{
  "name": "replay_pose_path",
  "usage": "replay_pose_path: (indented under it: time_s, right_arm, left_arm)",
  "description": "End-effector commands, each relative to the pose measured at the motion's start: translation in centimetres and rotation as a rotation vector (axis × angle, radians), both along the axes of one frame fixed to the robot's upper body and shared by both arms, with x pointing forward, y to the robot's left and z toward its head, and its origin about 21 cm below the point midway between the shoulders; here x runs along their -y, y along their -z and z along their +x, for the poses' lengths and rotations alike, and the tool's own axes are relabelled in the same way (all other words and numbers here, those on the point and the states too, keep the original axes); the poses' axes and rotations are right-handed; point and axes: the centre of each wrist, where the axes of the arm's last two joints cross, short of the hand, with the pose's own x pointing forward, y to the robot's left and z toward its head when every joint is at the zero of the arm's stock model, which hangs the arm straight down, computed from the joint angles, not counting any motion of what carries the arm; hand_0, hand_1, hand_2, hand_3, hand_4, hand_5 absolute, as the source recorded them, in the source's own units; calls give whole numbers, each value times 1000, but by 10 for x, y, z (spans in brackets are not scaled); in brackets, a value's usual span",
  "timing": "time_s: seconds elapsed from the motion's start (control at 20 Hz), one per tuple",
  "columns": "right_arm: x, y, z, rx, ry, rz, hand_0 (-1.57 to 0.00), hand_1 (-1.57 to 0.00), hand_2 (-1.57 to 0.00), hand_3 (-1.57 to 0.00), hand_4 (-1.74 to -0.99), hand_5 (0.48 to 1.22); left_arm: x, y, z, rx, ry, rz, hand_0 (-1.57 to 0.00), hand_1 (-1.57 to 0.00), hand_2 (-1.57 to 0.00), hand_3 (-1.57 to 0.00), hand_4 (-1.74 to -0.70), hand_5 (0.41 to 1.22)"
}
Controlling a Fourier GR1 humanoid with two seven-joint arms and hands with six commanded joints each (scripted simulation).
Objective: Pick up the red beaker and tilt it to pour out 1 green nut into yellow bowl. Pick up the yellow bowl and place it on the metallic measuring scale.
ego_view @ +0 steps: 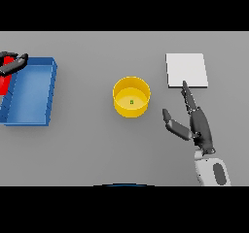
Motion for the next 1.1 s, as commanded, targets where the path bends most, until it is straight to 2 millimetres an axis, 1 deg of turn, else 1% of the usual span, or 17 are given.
replay_pose_path:
  time_s: [0.0, 0.15, 0.2, 0.25, 0.3, 0.35, 0.45, 0.5, 0.55, 0.6, 0.65, 0.7, 0.8, 0.85, 0.9, 0.95, 1.05]
  right_arm:
    - [-2, 2, -3, 5, -6, -8, 1, 1, 1, 1, -1155, 670]
    - [0, 0, -1, 5, 14, -37, 1, 1, 1, 1, -1158, 665]
    - [4, -3, 2, 2, 18, -42, 1, 1, 1, 1, -1157, 665]
    - [1, -2, -1, 4, 15, -47, 1, 1, 1, 1, -1154, 657]
    - [1, -3, 3, -15, 26, -55, 1, 1, 1, 1, -1144, 644]
    - [-1, -4, 3, -38, 43, -105, 1, 1, 1, 1, -1131, 631]
    - [-3, -9, 12, -12, -34, -164, 1, 1, 1, 1, -1087, 649]
    - [1, -10, 13, 10, -82, -202, 1, 1, 1, 1, -1080, 662]
    - [2, -17, 19, 18, -132, -263, 1, 1, 1, 1, -1088, 665]
    - [2, -25, 27, 11, -155, -358, 1, 1, 1, 1, -1103, 662]
    - [0, -32, 31, 29, -188, -453, 1, 1, 1, 1, -1122, 649]
    - [0, -36, 36, 24, -211, -530, 1, 1, 1, 1, -1128, 637]
    - [-5, -41, 47, 68, -274, -681, 1, 1, 1, 1, -1137, 626]
    - [-11, -45, 54, 86, -318, -759, 1, 1, 1, 1, -1142, 627]
    - [-16, -51, 59, 113, -365, -819, 1, 1, 1, 1, -1150, 630]
    - [-19, -54, 63, 136, -413, -876, 1, 1, 1, 1, -1152, 632]
    - [-28, -61, 75, 172, -489, -976, 1, 1, 1, 1, -1162, 637]
  left_arm:
    - [0, 3, 1, -22, 3, 30, -307, -281, -267, -276, -843, 632]
    - [4, 10, 1, -39, -2, 74, -157, -143, -136, -141, -801, 627]
    - [7, 7, 2, -21, -1, 79, -125, -115, -109, -112, -794, 627]
    - [4, 3, 2, 12, 10, 87, -100, -91, -87, -90, -783, 631]
    - [6, 2, 2, 23, 9, 85, -80, -73, -69, -72, -776, 631]
    - [8, 3, 2, 47, 12, 67, -64, -58, -55, -57, -778, 633]
    - [13, 6, 3, 86, 22, 24, -40, -37, -35, -36, -784, 644]
    - [10, 4, 1, 97, 21, 7, -32, -29, -28, -29, -786, 652]
    - [16, 2, 3, 111, 25, -8, -25, -23, -22, -23, -793, 657]
    - [16, 5, 2, 114, 31, -13, -20, -18, -17, -18, -798, 661]
    - [15, 6, 0, 119, 36, -13, -16, -15, -14, -14, -799, 666]
    - [15, 7, -1, 115, 37, -16, -13, -11, -11, -11, -800, 673]
    - [19, 7, -2, 106, 41, -29, -8, -7, -7, -7, -806, 683]
    - [22, 6, -1, 100, 40, -28, -6, -5, -5, -5, -806, 687]
    - [20, 4, -1, 101, 40, -31, -5, -4, -4, -4, -809, 688]
    - [20, 8, -2, 97, 40, -36, -3, -3, -3, -3, -811, 688]
    - [16, 8, -5, 97, 39, -31, -2, -2, -1, -2, -811, 689]
